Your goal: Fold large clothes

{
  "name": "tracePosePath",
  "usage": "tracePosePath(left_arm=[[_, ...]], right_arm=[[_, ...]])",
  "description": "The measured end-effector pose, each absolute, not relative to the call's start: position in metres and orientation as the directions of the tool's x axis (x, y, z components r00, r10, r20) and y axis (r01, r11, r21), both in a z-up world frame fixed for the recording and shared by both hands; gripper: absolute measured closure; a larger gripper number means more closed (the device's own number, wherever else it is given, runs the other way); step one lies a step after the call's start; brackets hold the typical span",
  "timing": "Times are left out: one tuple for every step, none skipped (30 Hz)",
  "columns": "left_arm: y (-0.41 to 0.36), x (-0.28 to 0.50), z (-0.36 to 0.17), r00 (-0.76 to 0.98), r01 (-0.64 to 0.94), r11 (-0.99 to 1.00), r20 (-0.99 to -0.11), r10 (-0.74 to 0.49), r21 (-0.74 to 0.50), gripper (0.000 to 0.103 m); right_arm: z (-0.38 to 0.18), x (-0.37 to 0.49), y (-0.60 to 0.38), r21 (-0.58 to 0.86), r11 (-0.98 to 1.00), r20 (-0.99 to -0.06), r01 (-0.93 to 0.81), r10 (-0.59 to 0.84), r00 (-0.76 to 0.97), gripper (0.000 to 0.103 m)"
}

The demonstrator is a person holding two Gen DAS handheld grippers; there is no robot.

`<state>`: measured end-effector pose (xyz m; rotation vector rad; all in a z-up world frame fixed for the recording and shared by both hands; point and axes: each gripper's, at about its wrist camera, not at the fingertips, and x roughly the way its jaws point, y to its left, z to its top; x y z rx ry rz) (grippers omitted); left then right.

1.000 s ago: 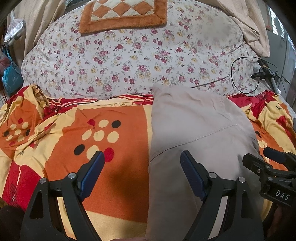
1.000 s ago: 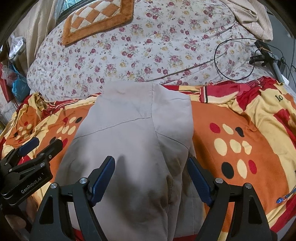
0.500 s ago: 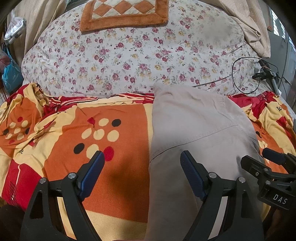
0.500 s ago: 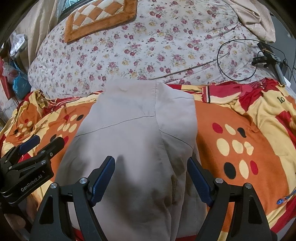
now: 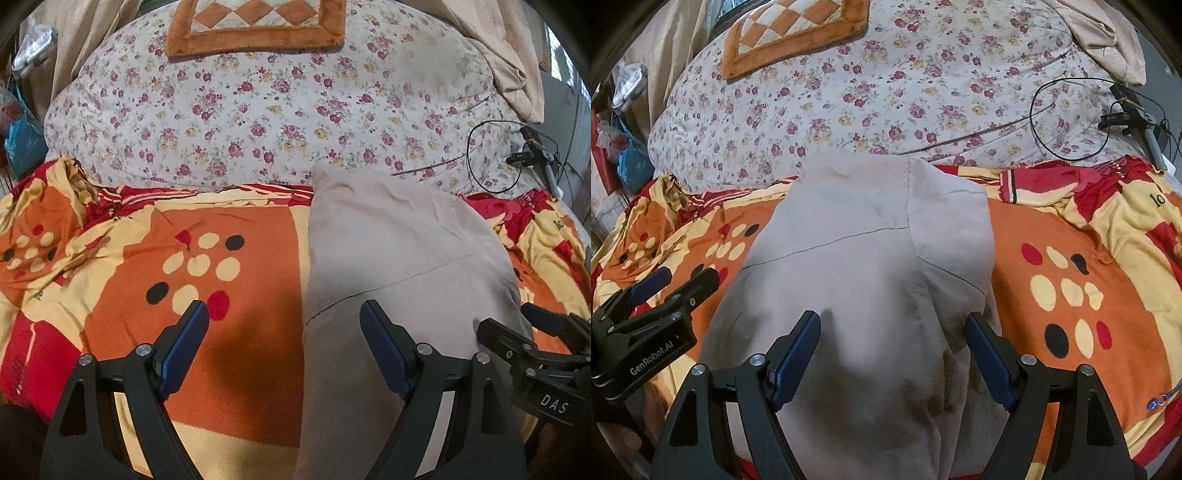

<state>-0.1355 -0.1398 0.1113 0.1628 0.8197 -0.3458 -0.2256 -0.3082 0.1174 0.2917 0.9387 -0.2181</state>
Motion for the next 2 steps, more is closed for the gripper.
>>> tracePosePath(left_arm=[[-0.1381,-0.133,0.111,0.626,0.363,0.932,-0.741,-0.242,0.003,0.019],[-0.1357,-0.1292,0.1111,0.622,0.366,0.931,-0.744,-0.244,0.0,0.019]], right_arm=[[0.1171,-0.2255,-0.3088,0.156,0.939,-0.817,0.306,-0.052,0.575,0.021],[0.1177,-0.225,-0.3105,0.162,0.94,-0.814,0.3,-0.045,0.579,0.021]])
